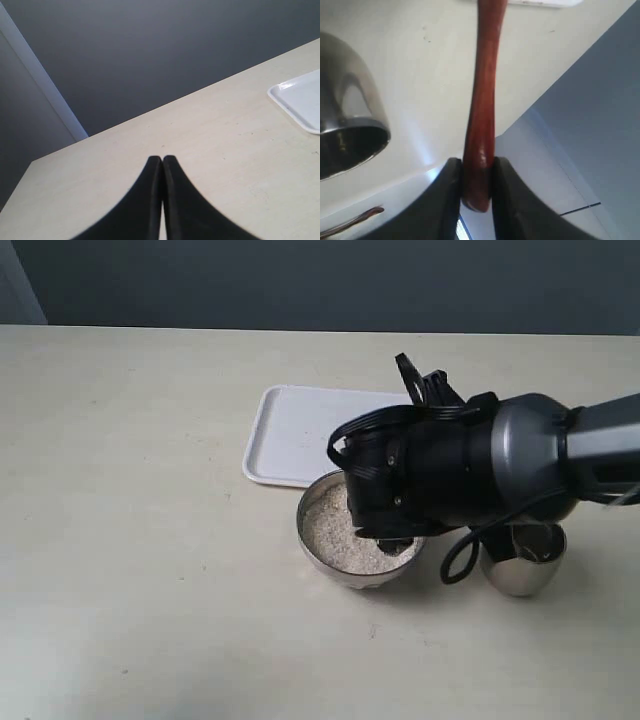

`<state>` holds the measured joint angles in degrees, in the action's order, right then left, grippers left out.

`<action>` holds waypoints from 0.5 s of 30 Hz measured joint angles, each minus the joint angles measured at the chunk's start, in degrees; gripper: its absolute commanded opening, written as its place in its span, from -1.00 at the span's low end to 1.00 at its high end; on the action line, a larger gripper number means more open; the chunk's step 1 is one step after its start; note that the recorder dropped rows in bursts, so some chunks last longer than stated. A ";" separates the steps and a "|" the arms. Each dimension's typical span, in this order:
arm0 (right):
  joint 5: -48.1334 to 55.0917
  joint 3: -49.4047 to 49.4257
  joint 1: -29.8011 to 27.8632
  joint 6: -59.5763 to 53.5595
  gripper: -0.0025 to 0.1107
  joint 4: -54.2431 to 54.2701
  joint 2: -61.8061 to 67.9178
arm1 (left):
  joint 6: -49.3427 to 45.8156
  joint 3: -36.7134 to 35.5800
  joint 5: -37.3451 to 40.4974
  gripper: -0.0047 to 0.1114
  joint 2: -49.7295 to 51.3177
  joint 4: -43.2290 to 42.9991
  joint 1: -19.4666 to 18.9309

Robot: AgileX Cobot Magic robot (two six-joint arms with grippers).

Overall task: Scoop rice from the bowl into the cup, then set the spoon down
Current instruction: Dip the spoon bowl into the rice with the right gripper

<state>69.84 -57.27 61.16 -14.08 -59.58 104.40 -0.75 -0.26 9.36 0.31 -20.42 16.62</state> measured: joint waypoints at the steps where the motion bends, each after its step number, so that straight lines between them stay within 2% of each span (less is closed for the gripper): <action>1: 0.00 0.00 0.00 -0.23 -0.97 0.24 0.28 | 0.00 0.00 0.00 -0.91 0.00 0.00 0.00; 15: 0.00 0.00 0.11 -5.35 -0.97 5.96 0.64 | 0.00 0.00 0.00 -0.91 0.00 0.00 0.00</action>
<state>69.84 -57.27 61.27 -19.43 -53.63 105.04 -0.75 -0.26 9.36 0.31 -20.42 16.62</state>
